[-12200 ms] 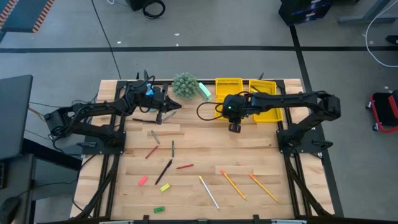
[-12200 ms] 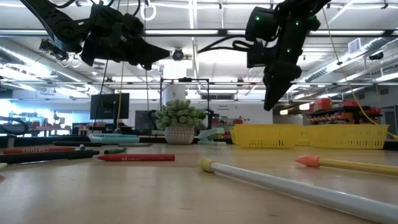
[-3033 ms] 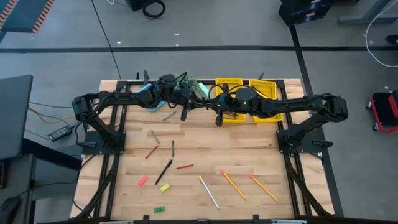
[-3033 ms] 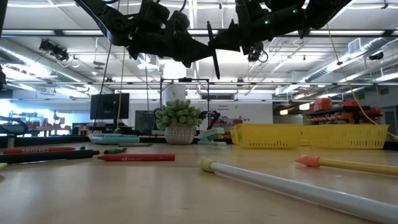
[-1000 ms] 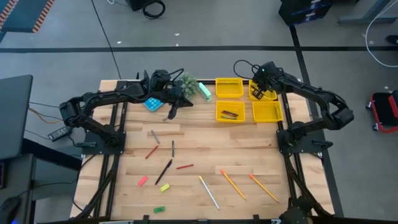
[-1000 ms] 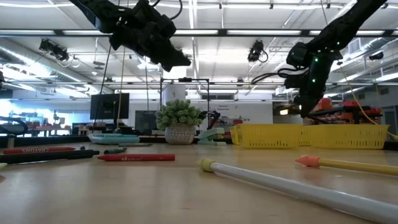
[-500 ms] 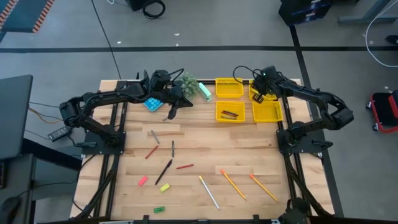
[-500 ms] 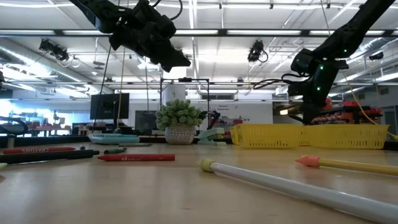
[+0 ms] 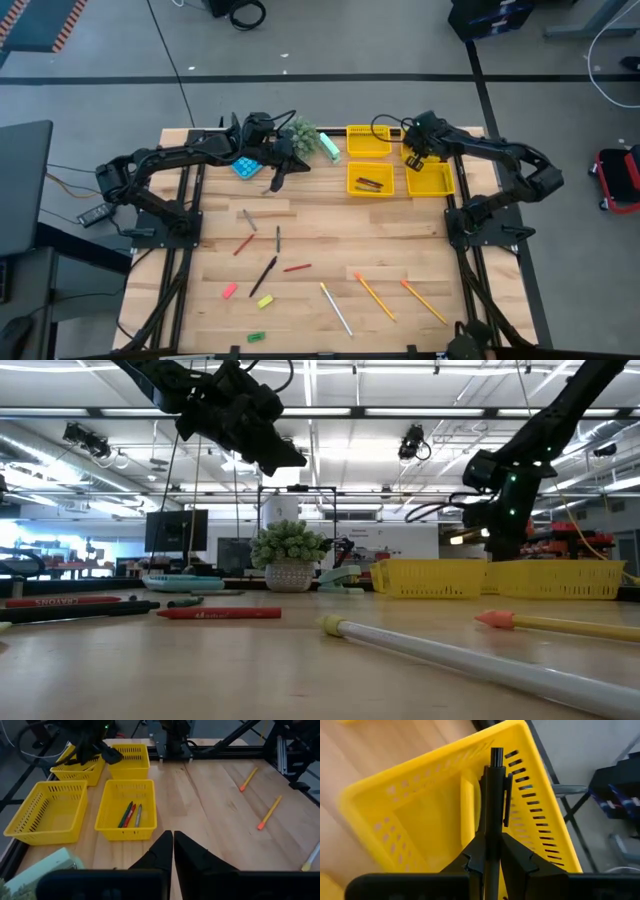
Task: Sort crayons/erasers/pens/pencils in bins
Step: Put the top black pen into the top right yellow bin, then put the top gray crayon into the bottom left yellow bin
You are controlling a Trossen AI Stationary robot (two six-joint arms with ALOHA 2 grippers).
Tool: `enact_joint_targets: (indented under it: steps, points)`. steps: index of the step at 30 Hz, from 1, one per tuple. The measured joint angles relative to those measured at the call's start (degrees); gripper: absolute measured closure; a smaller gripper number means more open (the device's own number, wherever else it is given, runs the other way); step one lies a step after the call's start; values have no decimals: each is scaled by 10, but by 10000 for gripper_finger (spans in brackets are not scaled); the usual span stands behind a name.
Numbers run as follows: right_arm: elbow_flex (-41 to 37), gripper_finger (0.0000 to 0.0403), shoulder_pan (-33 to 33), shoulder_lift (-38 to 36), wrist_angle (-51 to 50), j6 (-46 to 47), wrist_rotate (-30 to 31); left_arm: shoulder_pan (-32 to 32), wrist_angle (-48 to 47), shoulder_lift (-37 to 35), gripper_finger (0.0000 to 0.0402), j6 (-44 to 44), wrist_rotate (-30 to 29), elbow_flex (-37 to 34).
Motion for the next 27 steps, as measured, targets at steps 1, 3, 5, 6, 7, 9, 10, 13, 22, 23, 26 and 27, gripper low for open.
enact_joint_targets:
  steps: [1, 3, 5, 6, 7, 9, 10, 13, 22, 23, 26, 27]
  points:
    - [2, 353, 0, 6, 0, 0, 5, -1, 0, 0, 375, -4, 0, 0]
    - [5, 353, 1, 11, -1, 1, 11, -2, -1, 0, 377, -5, 0, 0]
    - [6, 353, 0, 13, -1, 1, 14, -5, -1, 0, 381, -5, 0, 0]
    - [6, 353, 0, 13, -1, 1, 14, -5, -1, 0, 383, -5, 0, 0]
    - [6, 353, 0, 13, -1, 2, 13, -5, -1, 0, 384, -4, 0, 0]
    - [6, 353, 0, 13, -1, 3, 12, -5, -4, 0, 387, -4, 0, 0]
    - [6, 353, 0, 13, -1, 3, 12, -5, -5, 0, 387, -4, 0, 0]
    - [6, 347, 0, 13, -1, 4, 9, -5, -9, 0, 385, 0, 0, 0]
    - [6, 304, 0, 12, 1, 7, 5, -5, -10, 0, 383, 1, 0, 0]
    - [6, 301, 1, 12, 2, 9, 5, -5, -10, 0, 384, 1, 0, 0]
    - [6, 297, 5, 12, 4, 14, 10, -4, -12, 0, 387, 1, 0, 0]
    - [6, 296, 8, 11, 5, 15, 16, -4, -13, 0, 387, 1, 0, 0]
